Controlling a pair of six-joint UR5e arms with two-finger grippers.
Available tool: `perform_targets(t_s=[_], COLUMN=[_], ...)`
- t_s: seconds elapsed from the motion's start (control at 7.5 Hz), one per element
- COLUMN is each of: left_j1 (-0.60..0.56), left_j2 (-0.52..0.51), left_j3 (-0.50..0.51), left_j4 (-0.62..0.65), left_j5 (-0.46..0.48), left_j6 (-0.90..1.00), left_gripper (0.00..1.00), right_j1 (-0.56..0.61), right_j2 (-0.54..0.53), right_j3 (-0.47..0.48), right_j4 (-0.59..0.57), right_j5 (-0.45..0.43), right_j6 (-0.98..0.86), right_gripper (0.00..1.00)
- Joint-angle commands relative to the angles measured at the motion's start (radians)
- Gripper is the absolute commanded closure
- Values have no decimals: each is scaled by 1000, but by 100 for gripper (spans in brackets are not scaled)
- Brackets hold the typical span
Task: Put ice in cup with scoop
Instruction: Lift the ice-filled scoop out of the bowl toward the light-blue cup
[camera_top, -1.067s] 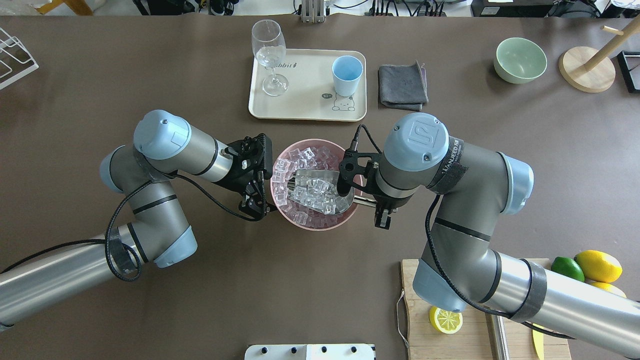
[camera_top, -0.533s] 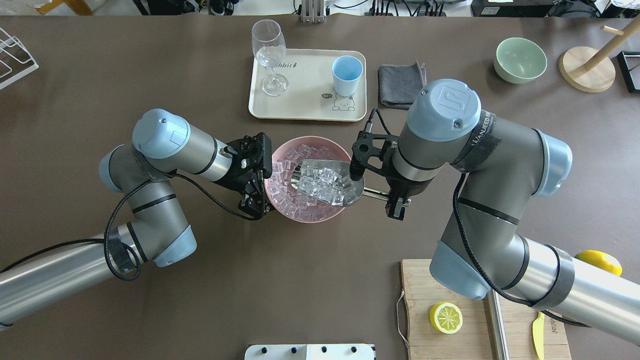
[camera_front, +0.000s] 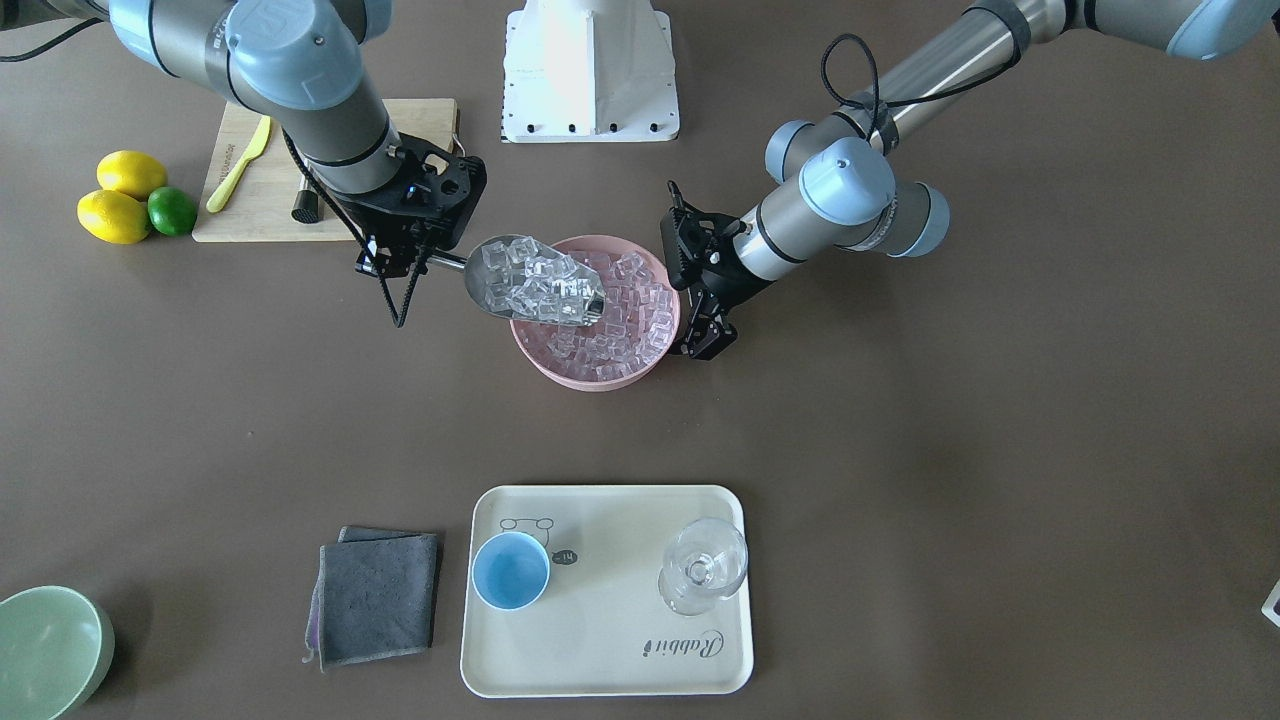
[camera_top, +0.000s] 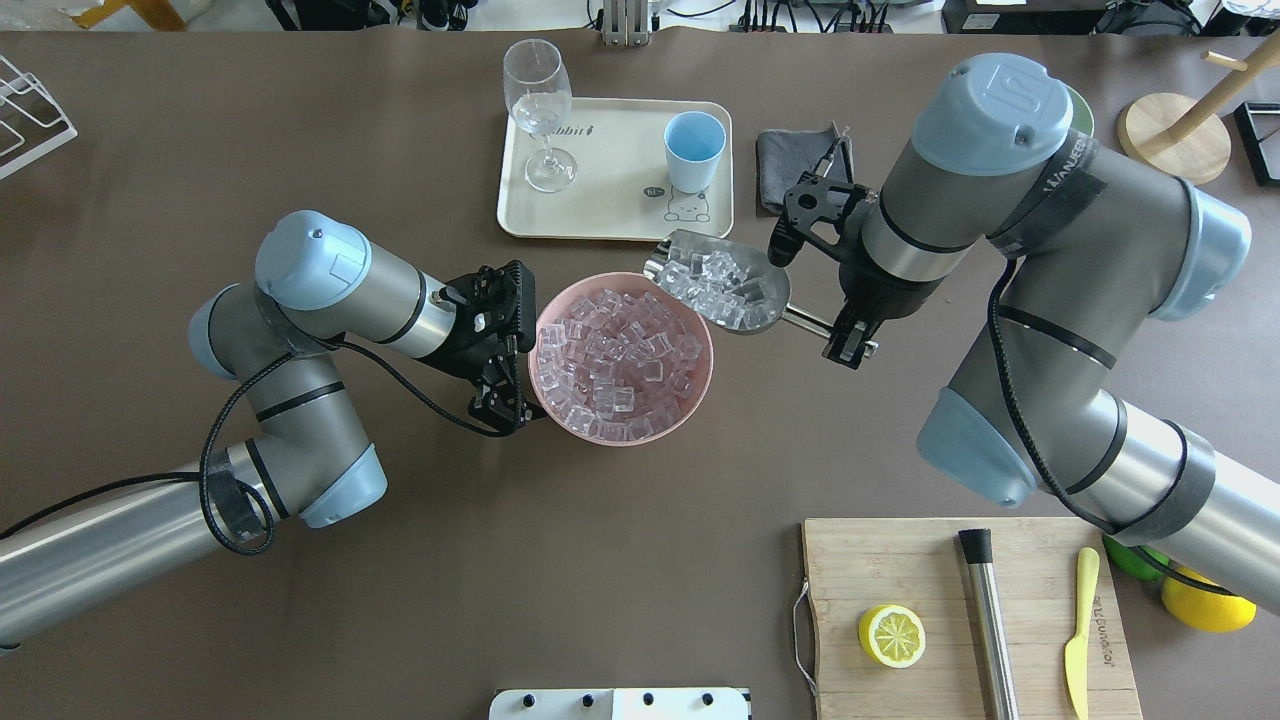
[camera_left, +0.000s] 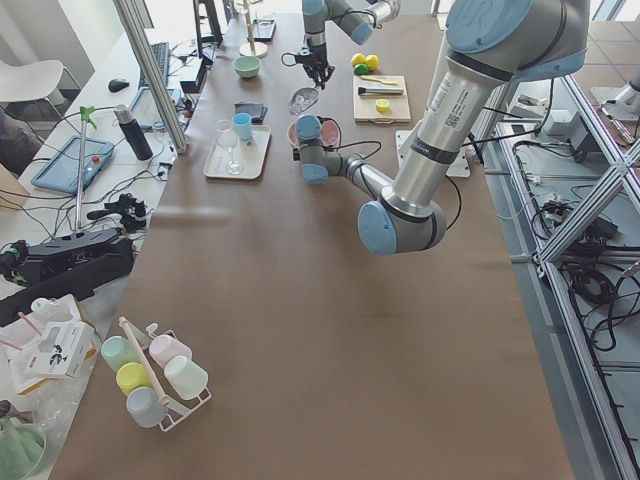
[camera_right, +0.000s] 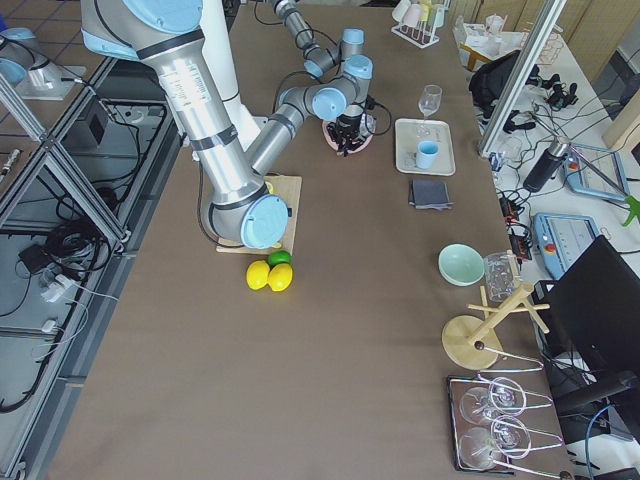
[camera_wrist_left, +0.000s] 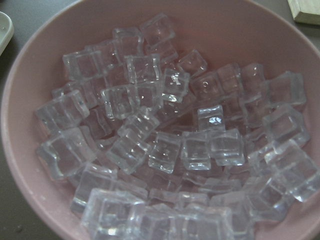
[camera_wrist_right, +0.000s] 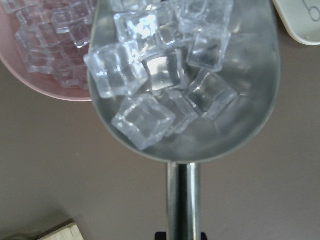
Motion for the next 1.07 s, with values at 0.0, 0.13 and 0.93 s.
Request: perform_targets(t_s=[0.0, 0.13, 0.93], left_j1=[-8, -12, -44], left_j2=[23, 25, 169], left_j3=[-2, -2, -216], left_j4=[-1, -1, 203], left_j5=[-4, -4, -32], left_j6=[2, 5, 16], left_gripper=[1, 1, 1], right_j1=[112, 149, 240], right_j2=[-18, -16, 196], right_j3=[-63, -111, -346], right_j4=[-5, 4, -150], right_j5=[29, 51, 135], right_j6=[64, 96, -33], right_gripper=[100, 100, 100])
